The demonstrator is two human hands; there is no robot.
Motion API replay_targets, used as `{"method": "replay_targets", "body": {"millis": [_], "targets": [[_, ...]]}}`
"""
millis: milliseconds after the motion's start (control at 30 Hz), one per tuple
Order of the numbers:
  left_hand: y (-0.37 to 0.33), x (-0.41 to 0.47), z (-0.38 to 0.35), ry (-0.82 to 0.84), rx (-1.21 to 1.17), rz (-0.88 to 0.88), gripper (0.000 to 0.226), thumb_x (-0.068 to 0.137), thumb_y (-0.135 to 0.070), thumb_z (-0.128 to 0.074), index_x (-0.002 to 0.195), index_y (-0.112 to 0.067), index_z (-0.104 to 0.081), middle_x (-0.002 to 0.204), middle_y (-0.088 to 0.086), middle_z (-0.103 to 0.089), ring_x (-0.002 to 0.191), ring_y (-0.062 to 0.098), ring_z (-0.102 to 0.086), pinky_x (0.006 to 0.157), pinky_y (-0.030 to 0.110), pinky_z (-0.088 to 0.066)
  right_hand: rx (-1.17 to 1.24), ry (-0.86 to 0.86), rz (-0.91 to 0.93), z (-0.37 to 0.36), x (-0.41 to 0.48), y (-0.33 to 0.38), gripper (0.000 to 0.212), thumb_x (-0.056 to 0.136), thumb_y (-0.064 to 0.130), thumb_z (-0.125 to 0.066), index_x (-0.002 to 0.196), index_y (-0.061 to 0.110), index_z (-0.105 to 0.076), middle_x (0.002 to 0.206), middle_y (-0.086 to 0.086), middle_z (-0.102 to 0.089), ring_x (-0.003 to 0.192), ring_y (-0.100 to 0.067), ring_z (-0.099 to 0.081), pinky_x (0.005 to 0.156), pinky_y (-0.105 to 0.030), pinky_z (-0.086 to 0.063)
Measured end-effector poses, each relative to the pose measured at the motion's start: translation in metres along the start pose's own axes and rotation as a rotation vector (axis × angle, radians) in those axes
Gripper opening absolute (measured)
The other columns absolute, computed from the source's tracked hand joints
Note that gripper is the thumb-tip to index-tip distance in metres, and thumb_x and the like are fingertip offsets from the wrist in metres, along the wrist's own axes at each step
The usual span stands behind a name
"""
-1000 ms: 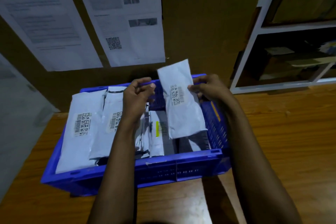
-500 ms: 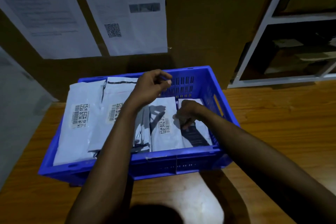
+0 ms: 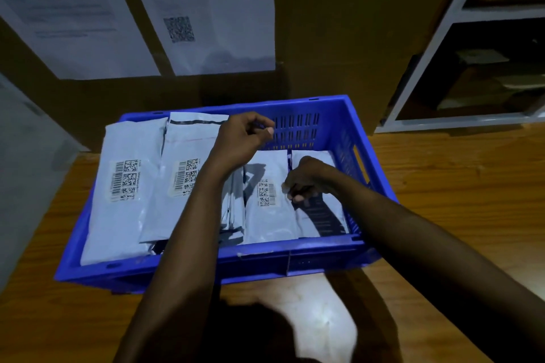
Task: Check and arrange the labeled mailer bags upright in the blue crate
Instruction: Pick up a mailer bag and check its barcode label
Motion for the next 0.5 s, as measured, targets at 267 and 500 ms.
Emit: {"method": "replay_targets", "body": {"millis": [267,500], "targets": [[-0.001,-0.003,-0.003,0.017,0.000,0.000,0.011,0.095,-0.015,-0.070,0.105,-0.017,-0.072,0.099,0.010,-0.074,0.090,0.019,-0.071,0.057,0.012,-0.048,-0.535,-0.386,0.076,0.034,-0.013,0.014,0.017,0.092,0.019,-0.066,0.084,0.003,-0.066,0.093,-0.018,-0.073,0.092,-0.033,-0.072,0.074,-0.035,-0.055],[-0.003,-0.004,-0.006,0.041,0.014,0.000,0.013,0.095,-0.016,-0.069,0.108,-0.016,-0.072,0.099,0.011,-0.074,0.089,0.022,-0.072,0.058,0.016,-0.049,-0.707,-0.346,-0.043,0.046,0.013,-0.009,0.096,0.085,0.055,-0.075,0.155,0.012,-0.026,0.159,-0.018,-0.028,0.142,-0.042,-0.039,0.110,-0.052,-0.039]]}}
Point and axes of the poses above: each hand's wrist, its own x-axis towards the middle knuckle, its own z-axis out of the back of the hand, y = z × x, the point moved 6 cm from there along x, towards the middle knuckle
